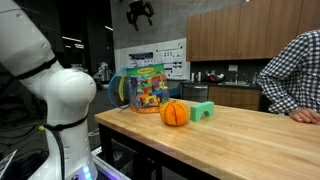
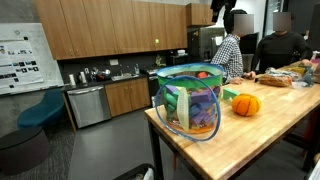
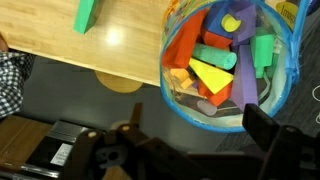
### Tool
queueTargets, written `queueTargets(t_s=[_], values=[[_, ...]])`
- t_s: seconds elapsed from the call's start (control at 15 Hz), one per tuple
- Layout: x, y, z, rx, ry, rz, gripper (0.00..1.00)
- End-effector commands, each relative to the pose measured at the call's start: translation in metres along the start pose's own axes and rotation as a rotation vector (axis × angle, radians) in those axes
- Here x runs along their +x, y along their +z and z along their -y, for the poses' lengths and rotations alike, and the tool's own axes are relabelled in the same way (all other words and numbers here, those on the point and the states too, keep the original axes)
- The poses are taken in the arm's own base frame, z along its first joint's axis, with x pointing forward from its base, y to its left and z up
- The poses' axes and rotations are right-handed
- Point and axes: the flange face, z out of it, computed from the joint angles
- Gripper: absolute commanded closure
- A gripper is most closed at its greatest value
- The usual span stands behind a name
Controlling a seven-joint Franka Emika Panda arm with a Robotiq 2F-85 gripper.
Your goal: Pick up the green and orange connected blocks and put them on the table
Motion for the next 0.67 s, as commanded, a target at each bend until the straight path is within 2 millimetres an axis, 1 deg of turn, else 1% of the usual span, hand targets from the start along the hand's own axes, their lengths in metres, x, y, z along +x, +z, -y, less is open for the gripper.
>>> queueTargets(t_s=[0.0, 0.2, 0.4, 0.6], values=[[0.028, -0.006, 0.018, -0.026, -0.079, 0.017, 0.0], [0.041, -0.001, 0.042, -0.033, -0.141, 0.029, 0.0], [0.051, 0.015, 0.062, -0.038, -0.184, 0.06, 0.0], [0.057, 0.032, 0.076, -0.029, -0.21, 0.092, 0.0]])
